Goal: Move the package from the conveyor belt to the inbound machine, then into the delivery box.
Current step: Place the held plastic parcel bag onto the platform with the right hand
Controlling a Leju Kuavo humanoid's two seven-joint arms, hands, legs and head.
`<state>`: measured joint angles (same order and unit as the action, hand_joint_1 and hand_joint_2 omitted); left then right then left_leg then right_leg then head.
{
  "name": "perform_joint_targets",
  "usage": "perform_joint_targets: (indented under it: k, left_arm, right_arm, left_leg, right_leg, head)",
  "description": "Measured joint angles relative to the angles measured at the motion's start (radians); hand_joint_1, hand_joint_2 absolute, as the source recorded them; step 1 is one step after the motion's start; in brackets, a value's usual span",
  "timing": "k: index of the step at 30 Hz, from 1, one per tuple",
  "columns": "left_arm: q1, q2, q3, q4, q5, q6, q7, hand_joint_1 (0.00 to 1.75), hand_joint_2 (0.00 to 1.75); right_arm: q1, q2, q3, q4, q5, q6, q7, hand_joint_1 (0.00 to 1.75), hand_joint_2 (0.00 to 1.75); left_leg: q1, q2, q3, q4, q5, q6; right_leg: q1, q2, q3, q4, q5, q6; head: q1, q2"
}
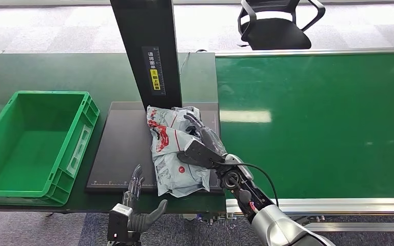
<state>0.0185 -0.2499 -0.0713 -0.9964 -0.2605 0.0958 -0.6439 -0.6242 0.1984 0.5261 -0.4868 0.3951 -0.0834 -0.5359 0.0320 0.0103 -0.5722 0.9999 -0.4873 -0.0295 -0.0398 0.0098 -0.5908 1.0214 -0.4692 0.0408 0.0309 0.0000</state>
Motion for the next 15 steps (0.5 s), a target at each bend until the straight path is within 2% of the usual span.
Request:
perform_joint_targets:
  k: [8, 12, 15]
  left_arm:
    - [0.0, 0.0, 0.0, 0.0, 0.0, 0.0, 0.0, 0.0, 1.75]
    - [0.0, 0.0, 0.0, 0.0, 0.0, 0.002, 0.0, 0.0, 1.75]
    - [0.003, 0.0, 0.003, 0.0, 0.002, 0.011, -0.001, 0.0, 1.75]
  right_arm:
    - [0.001, 0.0, -0.005, 0.005, -0.016, -0.002, -0.023, 0.0, 1.75]
    - [0.014, 0.0, -0.028, -0.008, -0.056, -0.012, -0.089, 0.0, 1.75]
    - [0.061, 0.0, -0.053, -0.072, -0.098, 0.007, -0.144, 0.0, 1.75]
  left_leg:
    - [0.0, 0.0, 0.0, 0.0, 0.0, 0.0]
    - [0.0, 0.0, 0.0, 0.0, 0.0, 0.0]
    - [0.0, 0.0, 0.0, 0.0, 0.0, 0.0]
  right_leg:
    - [0.0, 0.0, 0.0, 0.0, 0.0, 0.0]
    - [0.0, 0.0, 0.0, 0.0, 0.0, 0.0]
    - [0.0, 0.0, 0.0, 0.0, 0.0, 0.0]
  head:
    - [0.0, 0.0]
    - [0.0, 0.0]
    - [0.0, 0.0]
